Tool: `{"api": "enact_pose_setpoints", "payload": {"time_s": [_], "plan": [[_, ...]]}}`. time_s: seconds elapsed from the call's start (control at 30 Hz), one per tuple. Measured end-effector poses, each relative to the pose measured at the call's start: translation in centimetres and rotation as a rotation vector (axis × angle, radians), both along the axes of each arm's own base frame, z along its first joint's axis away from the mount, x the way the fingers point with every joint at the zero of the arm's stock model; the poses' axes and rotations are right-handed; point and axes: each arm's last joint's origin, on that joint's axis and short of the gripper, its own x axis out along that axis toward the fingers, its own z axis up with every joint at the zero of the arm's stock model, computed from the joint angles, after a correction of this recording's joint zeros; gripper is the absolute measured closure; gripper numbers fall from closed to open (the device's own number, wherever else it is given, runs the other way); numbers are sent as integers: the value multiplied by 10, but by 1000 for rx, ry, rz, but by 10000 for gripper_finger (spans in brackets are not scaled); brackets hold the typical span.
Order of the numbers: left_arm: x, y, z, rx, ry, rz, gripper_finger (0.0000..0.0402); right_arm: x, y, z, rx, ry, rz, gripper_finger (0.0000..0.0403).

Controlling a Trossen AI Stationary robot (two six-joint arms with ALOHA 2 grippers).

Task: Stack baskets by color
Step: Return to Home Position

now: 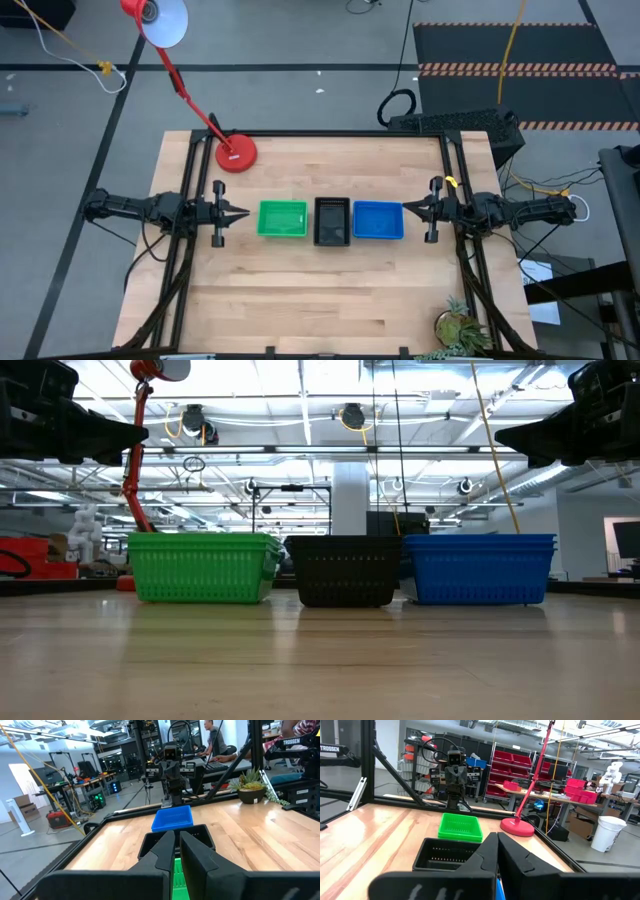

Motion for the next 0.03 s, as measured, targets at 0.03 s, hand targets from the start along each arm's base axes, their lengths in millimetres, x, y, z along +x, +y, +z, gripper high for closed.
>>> {"api": "enact_pose_setpoints", "payload": {"time_s": [0.03], "plan": [[0, 0, 0, 0, 0, 0, 371, 0, 0, 0, 0, 0, 0, 403]]}}
